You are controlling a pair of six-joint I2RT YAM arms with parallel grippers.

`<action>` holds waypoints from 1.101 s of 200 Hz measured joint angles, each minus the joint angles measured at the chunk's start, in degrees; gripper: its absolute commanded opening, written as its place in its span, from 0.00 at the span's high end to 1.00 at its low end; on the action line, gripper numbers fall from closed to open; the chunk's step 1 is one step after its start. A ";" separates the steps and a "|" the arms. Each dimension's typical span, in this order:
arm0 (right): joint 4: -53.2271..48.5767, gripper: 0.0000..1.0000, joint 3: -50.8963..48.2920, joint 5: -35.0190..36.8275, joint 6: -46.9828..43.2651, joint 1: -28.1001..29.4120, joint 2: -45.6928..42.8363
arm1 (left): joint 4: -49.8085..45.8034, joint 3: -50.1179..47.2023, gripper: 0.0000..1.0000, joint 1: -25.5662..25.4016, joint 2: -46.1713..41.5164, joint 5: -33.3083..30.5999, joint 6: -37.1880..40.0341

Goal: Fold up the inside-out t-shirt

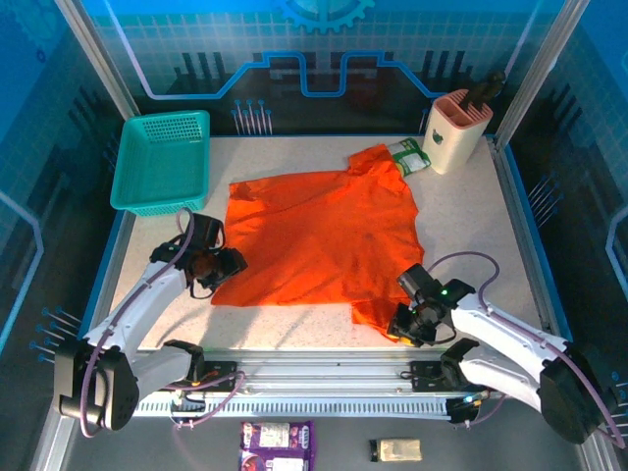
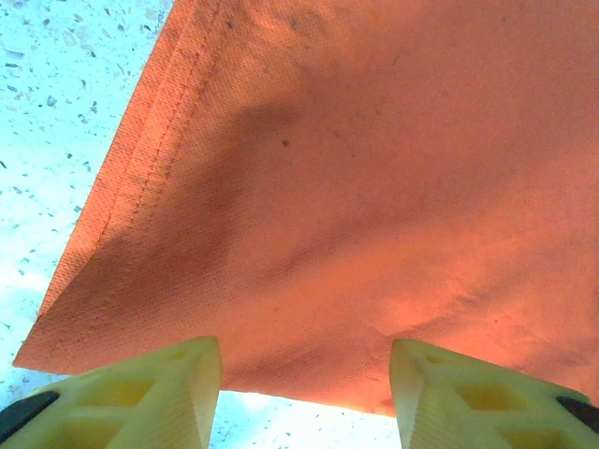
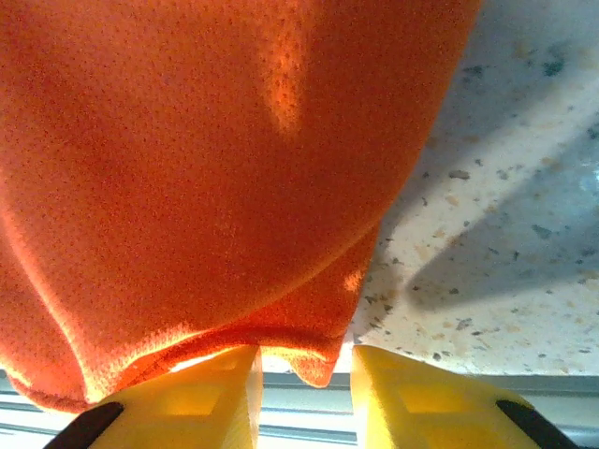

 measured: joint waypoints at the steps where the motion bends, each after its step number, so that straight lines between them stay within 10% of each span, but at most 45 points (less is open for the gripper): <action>1: 0.07 0.68 -0.02 0.00 0.00 0.00 0.07 | 0.00 0.00 0.48 0.00 0.00 0.00 0.00; 93: -0.81 1.00 0.20 1.64 0.68 0.11 1.57 | -0.44 -0.83 0.48 0.00 0.00 -1.77 -0.44; 175: -8.90 1.00 6.40 5.01 -1.62 0.07 -3.15 | -7.91 -1.97 0.50 0.00 -0.09 -10.60 -9.01; 220: -9.99 1.00 6.67 5.01 -2.45 -0.02 -2.58 | -8.59 -5.44 0.69 -0.04 0.28 -10.93 -12.50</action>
